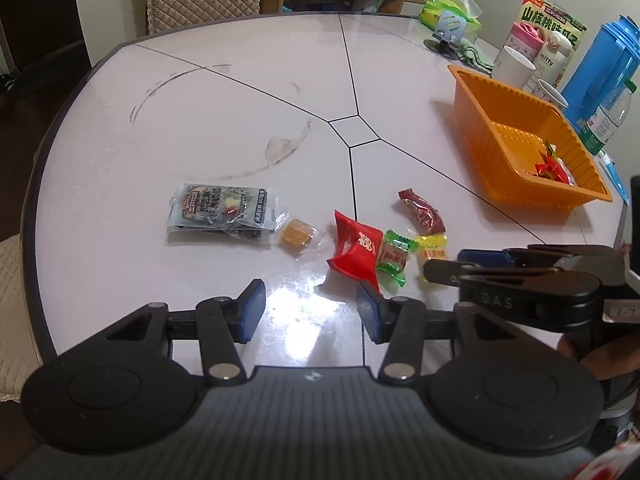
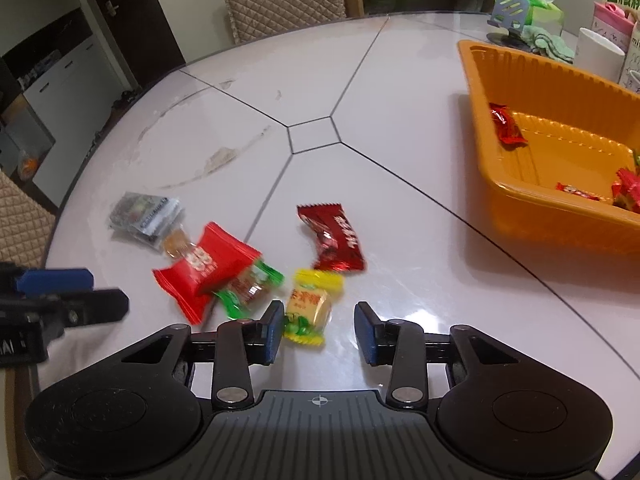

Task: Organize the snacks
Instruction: 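Grasp the large red candy with the left gripper while the right gripper grasps the yellow candy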

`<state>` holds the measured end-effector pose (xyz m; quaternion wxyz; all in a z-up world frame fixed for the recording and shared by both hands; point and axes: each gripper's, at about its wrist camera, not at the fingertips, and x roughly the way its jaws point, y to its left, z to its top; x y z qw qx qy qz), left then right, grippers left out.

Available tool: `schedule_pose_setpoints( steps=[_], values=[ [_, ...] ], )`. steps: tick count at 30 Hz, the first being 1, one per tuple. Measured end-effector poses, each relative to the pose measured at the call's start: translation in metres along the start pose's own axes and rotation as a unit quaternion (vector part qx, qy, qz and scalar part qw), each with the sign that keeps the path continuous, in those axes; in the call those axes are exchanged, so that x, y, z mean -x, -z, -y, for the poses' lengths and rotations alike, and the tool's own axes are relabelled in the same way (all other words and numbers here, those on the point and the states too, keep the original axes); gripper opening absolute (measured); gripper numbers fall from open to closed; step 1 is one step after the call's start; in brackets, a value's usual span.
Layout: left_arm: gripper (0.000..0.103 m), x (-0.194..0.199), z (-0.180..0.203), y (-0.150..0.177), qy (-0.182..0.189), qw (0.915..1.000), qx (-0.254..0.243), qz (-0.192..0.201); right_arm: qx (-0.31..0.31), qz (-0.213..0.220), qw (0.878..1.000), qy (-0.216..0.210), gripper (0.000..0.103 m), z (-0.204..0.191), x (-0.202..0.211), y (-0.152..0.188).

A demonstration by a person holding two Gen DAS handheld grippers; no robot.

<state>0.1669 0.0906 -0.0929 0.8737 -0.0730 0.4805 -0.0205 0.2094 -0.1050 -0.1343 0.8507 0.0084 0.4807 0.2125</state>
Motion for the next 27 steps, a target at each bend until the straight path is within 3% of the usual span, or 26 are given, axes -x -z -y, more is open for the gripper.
schedule_pose_setpoints(
  steps=[5,12,16,19,25,27],
  values=[
    [0.046,-0.002,0.001,0.000,0.001,1.0000,-0.002,-0.002,0.011,0.003,1.000,0.010,0.039,0.006,0.006,0.005],
    [0.046,-0.002,0.004,-0.001,0.000,1.0000,-0.005,0.001,0.044,0.018,0.999,-0.009,0.039,-0.008,0.006,0.003],
    [0.046,-0.003,0.005,-0.002,-0.002,1.0000,-0.006,0.002,0.055,0.013,0.998,0.009,0.039,-0.017,-0.002,0.000],
    [0.046,-0.003,0.005,-0.003,-0.004,1.0000,-0.007,0.004,0.058,0.010,0.998,0.015,0.032,-0.018,-0.007,-0.001],
    [0.046,-0.006,0.009,-0.007,-0.006,0.9997,-0.020,0.009,0.086,0.018,0.996,0.023,0.030,-0.024,-0.012,-0.001],
    [0.046,-0.008,0.012,-0.009,-0.003,0.9996,-0.026,0.011,0.105,0.022,0.994,0.031,0.022,-0.026,-0.013,0.001]
  ],
)
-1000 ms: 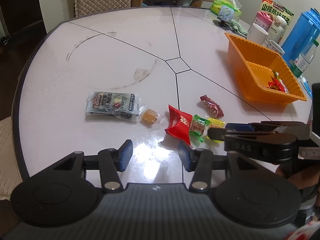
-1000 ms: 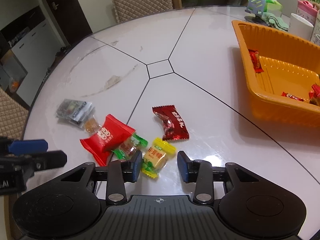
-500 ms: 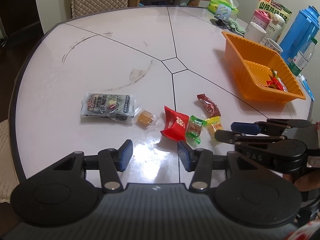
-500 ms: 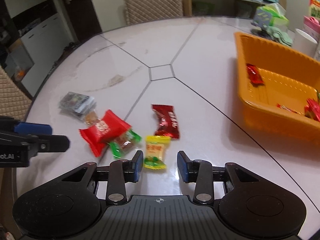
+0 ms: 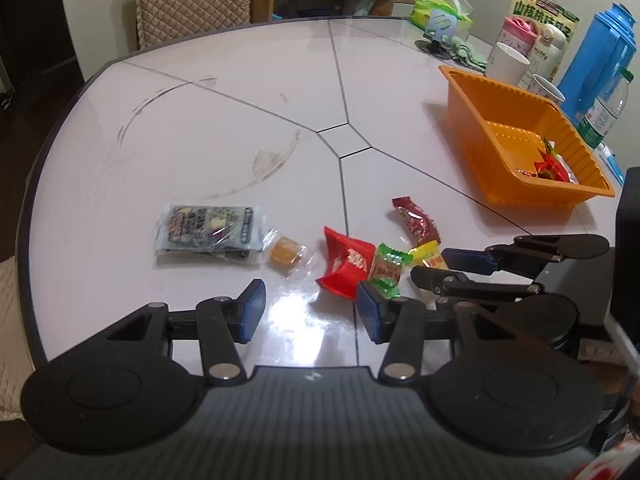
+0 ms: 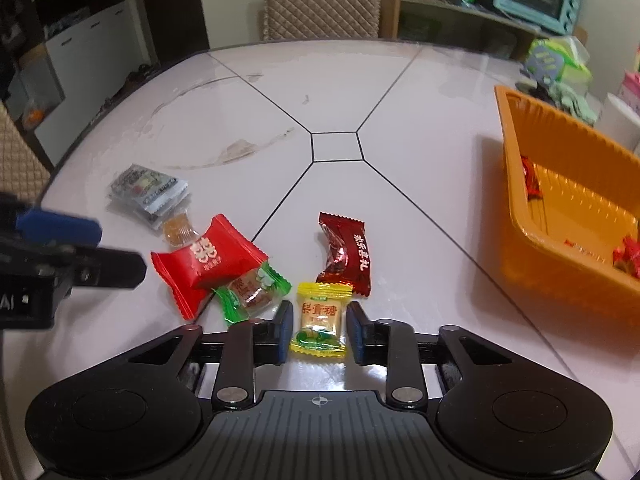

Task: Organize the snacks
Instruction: 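Grasp the large red candy with the left gripper while the right gripper grasps the yellow candy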

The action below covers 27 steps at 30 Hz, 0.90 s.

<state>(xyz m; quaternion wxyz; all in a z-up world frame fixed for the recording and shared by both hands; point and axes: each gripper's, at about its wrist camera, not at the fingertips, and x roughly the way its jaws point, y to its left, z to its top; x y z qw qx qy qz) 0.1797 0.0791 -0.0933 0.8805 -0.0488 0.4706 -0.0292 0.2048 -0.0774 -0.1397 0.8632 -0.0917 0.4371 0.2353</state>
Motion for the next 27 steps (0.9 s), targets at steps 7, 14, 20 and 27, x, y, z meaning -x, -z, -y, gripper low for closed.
schedule_pose_setpoints(
  steps=[7,14,20,27],
  values=[
    [0.041,-0.013,0.016,-0.006,0.005,0.9994,-0.034,0.003,0.003,-0.003,1.000,-0.005,0.021,0.009,0.005,0.008],
    [0.031,-0.030,0.022,-0.012,0.011,0.9984,-0.055,-0.005,-0.032,-0.004,0.999,-0.015,0.021,0.028,0.013,0.014],
    [0.028,-0.043,0.028,-0.014,0.013,0.9973,-0.071,-0.017,-0.049,-0.002,0.999,-0.021,0.021,0.037,0.018,0.017],
    [0.024,-0.054,0.029,-0.013,0.010,0.9970,-0.073,-0.020,-0.048,0.001,0.999,-0.026,0.021,0.040,0.019,0.018]
  ],
)
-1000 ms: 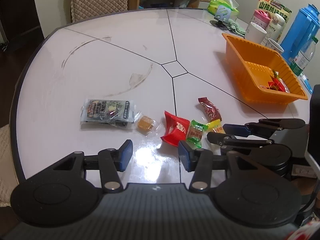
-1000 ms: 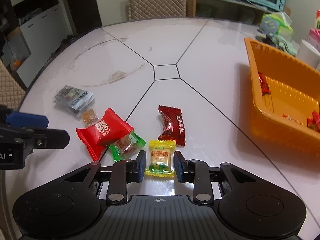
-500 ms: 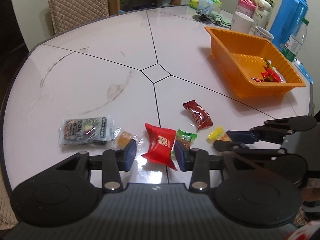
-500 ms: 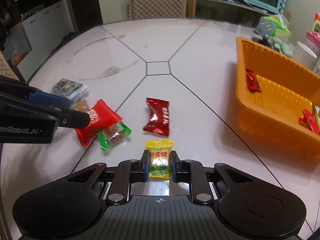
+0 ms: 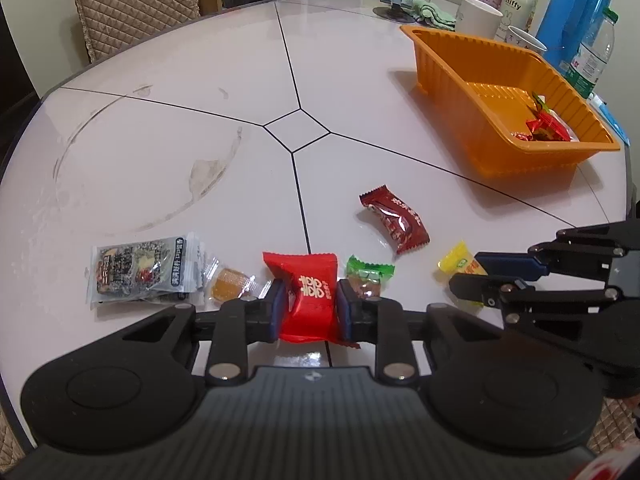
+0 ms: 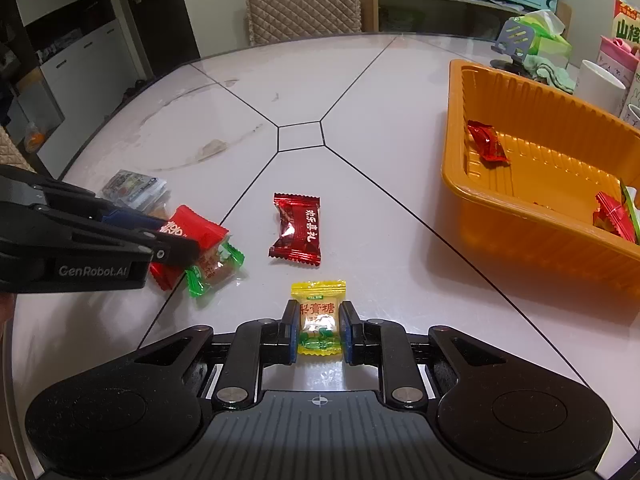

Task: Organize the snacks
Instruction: 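Grasp the large red candy with the left gripper while the right gripper grasps the yellow candy, then carry the red candy and yellow candy over the orange tray with both grippers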

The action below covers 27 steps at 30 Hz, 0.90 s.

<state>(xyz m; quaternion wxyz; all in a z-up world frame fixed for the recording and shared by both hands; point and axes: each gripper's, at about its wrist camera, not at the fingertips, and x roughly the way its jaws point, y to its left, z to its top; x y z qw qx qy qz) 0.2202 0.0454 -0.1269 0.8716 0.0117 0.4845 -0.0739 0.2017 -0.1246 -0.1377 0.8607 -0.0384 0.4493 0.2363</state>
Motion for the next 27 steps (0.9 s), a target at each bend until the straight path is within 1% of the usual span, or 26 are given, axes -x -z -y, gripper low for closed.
schedule_pose_setpoints(
  steps=[3,6,11,21,27],
  values=[
    [0.024,-0.001,0.000,0.000,0.000,1.0000,-0.001,0.001,0.002,-0.001,1.000,-0.001,0.021,0.000,0.000,0.000],
    [0.021,-0.001,-0.001,0.000,-0.002,1.0000,0.005,-0.001,0.006,0.000,1.000,-0.002,0.021,0.000,0.000,0.000],
    [0.020,0.003,-0.002,0.006,0.001,0.9999,0.012,0.001,0.009,0.001,1.000,-0.005,0.021,0.000,0.000,0.001],
    [0.020,0.022,-0.008,0.017,0.000,0.9995,0.032,0.007,0.009,-0.004,1.000,-0.010,0.021,0.002,0.001,0.001],
    [0.020,0.035,-0.002,0.021,0.004,0.9993,0.033,0.015,0.002,-0.004,1.000,-0.015,0.021,0.005,0.007,0.004]
  ],
)
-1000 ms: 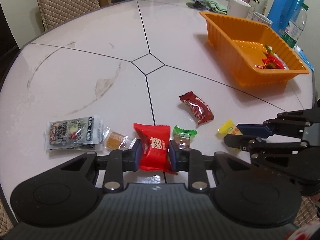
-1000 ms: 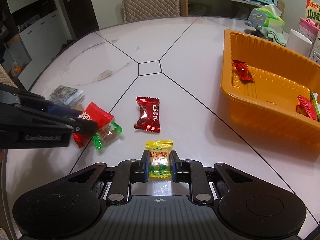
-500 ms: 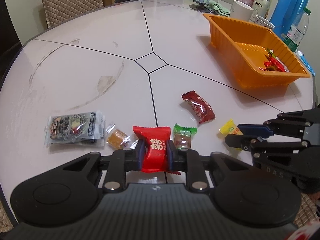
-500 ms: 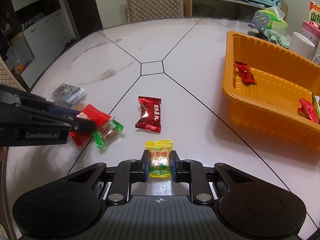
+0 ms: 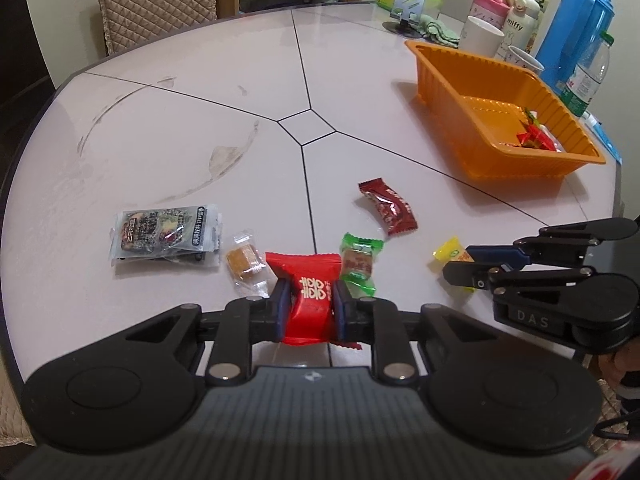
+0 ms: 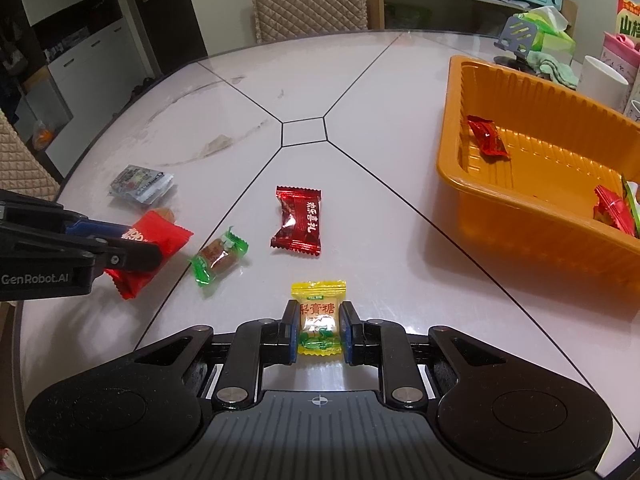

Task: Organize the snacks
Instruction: 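Carry the red candy and yellow candy over the orange tray with both grippers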

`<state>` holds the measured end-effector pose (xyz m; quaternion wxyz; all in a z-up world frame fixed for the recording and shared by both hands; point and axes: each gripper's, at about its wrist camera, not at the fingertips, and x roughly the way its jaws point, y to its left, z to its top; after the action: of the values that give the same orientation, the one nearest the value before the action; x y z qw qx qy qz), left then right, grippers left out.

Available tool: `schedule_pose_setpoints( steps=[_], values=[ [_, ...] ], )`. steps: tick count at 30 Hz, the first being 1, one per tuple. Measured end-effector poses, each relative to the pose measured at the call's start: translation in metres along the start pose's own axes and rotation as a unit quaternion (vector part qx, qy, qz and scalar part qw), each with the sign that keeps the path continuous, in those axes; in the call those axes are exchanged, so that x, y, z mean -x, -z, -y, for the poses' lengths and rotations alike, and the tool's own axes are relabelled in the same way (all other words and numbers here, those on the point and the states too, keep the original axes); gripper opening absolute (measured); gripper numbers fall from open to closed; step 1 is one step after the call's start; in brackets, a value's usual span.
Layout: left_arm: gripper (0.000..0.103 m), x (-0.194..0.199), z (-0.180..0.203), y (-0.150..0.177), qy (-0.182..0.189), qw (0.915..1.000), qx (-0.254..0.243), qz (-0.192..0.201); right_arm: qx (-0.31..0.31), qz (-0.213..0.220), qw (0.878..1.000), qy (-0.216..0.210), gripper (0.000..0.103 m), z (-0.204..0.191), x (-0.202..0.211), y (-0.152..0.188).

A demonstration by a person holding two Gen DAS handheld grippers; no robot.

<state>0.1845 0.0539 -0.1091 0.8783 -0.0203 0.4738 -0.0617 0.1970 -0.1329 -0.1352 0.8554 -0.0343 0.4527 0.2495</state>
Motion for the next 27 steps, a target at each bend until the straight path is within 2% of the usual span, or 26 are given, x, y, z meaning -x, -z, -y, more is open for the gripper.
schedule_pose_setpoints(
  steps=[15,27],
  values=[
    [0.020,0.025,0.034,0.003,0.011,0.9998,0.003,0.014,-0.028,0.017,0.999,-0.002,0.021,0.024,0.040,0.014],
    [0.020,0.036,0.084,-0.006,0.040,0.9983,-0.030,0.030,-0.059,0.042,0.997,0.012,0.021,0.059,0.082,0.027]
  ],
)
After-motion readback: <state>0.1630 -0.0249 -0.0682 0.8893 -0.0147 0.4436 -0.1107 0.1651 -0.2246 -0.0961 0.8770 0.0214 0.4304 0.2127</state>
